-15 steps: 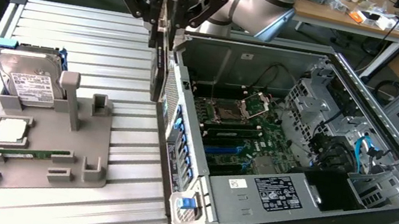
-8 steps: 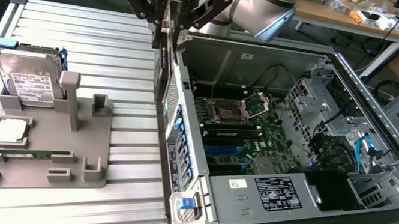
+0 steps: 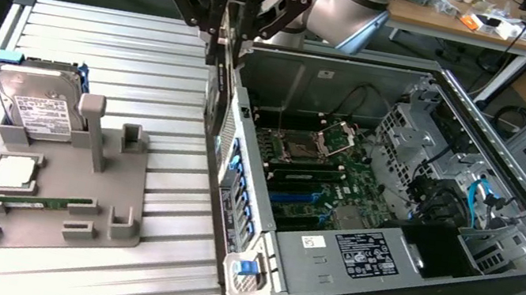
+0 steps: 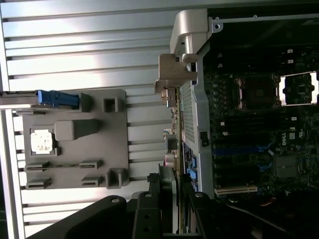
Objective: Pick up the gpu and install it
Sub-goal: 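Pick up the gpu and move the gpu toward the slot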
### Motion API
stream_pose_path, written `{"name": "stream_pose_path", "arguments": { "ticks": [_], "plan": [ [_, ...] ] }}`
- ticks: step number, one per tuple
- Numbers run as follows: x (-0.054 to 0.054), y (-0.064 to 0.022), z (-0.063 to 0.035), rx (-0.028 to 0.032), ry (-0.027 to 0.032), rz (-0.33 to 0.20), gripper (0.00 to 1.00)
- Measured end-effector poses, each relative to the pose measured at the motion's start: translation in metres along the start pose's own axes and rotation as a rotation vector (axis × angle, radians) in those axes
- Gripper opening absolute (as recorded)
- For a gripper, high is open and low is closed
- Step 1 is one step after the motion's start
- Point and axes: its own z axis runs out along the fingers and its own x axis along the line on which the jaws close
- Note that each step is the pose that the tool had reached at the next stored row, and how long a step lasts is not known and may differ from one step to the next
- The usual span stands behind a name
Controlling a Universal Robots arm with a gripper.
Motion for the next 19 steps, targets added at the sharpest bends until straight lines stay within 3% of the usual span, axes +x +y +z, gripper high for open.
{"name": "stream_pose_path", "arguments": {
  "ticks": [19],
  "plan": [
    [-0.0086, 0.0006, 0.0011, 0.0, 0.0, 0.0, 0.27]
  ]
}}
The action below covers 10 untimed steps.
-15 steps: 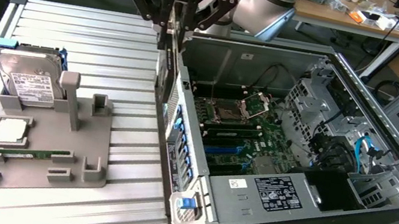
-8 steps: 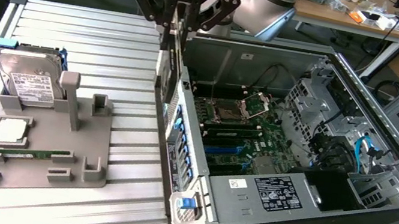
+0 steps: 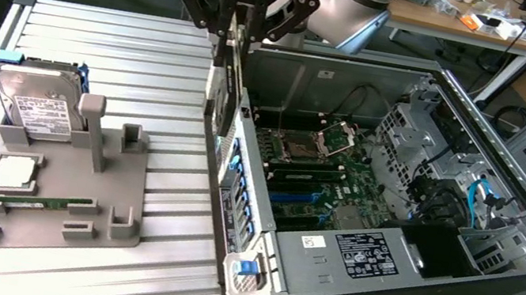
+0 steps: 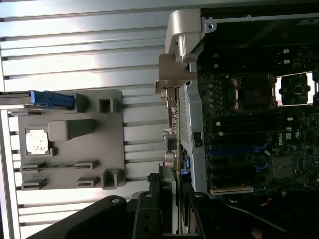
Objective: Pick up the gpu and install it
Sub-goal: 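Pick up the gpu and move the gpu toward the slot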
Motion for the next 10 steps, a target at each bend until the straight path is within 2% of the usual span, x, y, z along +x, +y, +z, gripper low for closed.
{"name": "stream_pose_path", "arguments": {
  "ticks": [10],
  "plan": [
    [-0.0044, 0.0003, 0.0005, 0.0, 0.0, 0.0, 0.27]
  ]
}}
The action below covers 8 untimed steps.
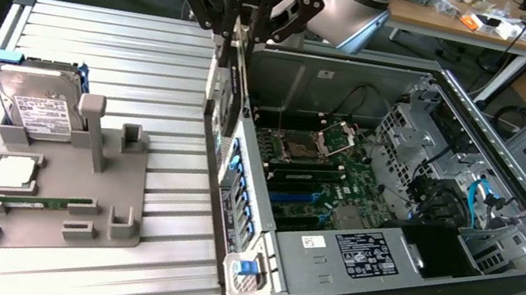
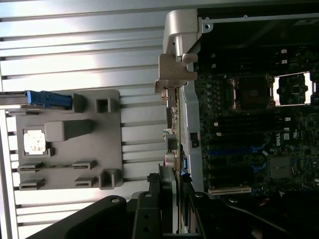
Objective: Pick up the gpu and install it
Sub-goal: 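Pick up the gpu and move the gpu toward the slot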
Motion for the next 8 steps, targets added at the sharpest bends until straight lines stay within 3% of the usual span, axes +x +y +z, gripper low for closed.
{"name": "stream_pose_path", "arguments": {
  "ticks": [8],
  "plan": [
    [-0.0035, 0.0003, 0.0004, 0.0, 0.0, 0.0, 0.27]
  ]
}}
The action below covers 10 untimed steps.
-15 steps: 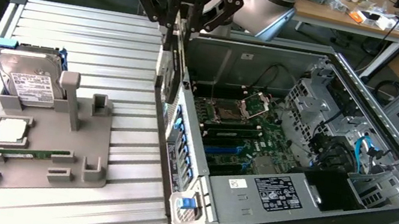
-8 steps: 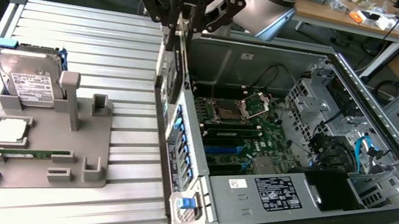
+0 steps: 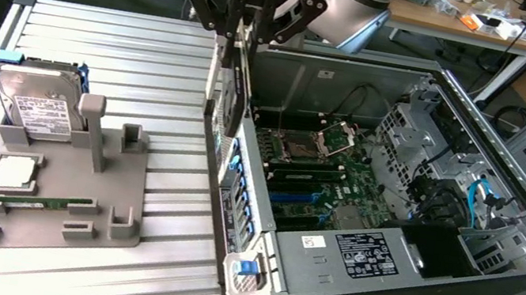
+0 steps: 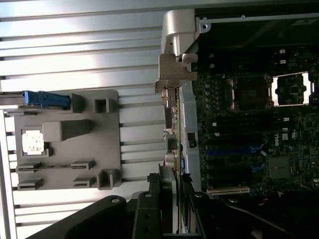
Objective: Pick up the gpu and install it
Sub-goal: 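Pick up the gpu and move the gpu toward the slot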
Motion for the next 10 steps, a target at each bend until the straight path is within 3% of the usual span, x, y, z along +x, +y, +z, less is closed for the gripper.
{"name": "stream_pose_path", "arguments": {
  "ticks": [10],
  "plan": [
    [-0.0047, 0.0003, 0.0006, 0.0, -0.0001, 0.0, 0.27]
  ]
}}
